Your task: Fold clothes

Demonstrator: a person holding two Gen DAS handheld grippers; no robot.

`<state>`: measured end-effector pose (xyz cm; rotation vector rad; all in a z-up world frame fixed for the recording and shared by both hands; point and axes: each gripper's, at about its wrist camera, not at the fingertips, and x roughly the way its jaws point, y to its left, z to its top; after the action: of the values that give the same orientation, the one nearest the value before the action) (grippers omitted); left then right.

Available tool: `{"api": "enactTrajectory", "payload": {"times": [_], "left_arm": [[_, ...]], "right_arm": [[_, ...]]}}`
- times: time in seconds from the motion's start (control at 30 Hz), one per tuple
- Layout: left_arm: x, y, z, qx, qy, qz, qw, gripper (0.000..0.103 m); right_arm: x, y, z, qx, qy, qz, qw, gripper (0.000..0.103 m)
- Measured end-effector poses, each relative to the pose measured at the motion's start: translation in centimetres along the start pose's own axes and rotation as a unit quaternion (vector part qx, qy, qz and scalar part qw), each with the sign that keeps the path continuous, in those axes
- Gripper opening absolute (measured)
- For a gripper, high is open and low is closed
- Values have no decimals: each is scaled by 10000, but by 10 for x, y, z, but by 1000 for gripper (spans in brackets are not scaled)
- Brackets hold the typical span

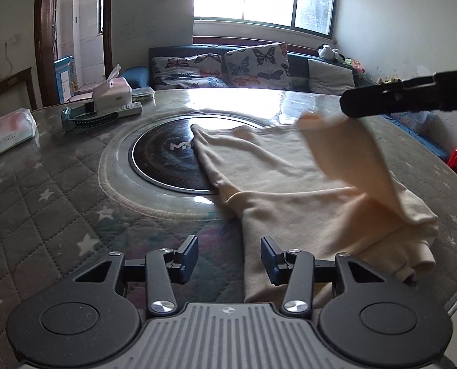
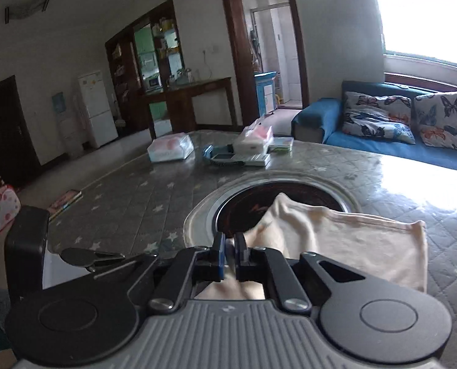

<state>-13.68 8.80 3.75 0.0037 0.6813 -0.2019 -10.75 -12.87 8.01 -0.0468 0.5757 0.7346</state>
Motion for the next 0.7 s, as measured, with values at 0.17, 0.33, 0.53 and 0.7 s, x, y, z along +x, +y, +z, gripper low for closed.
{"api": "enactTrajectory", "payload": {"times": [0.17,0.33,0.53,0.7], "left_arm": [[-5,0,5,26,-117,-67,9999,48],[2,-19,12,215,-160,-316,9991,45],[20,-47,15,601,-79,-587,9964,33],[35,-56,12,854,129,-640,9942,31]], "right_arm": [[-16,-15,-5,-66,119,-282,9995,10],[-32,-44,-29,-217,715,-913,9930,10],[-42,-72,-76,8,1244,-1339,9832,11],[-46,-83,-96,52,1420,-1435,9794,11]]}}
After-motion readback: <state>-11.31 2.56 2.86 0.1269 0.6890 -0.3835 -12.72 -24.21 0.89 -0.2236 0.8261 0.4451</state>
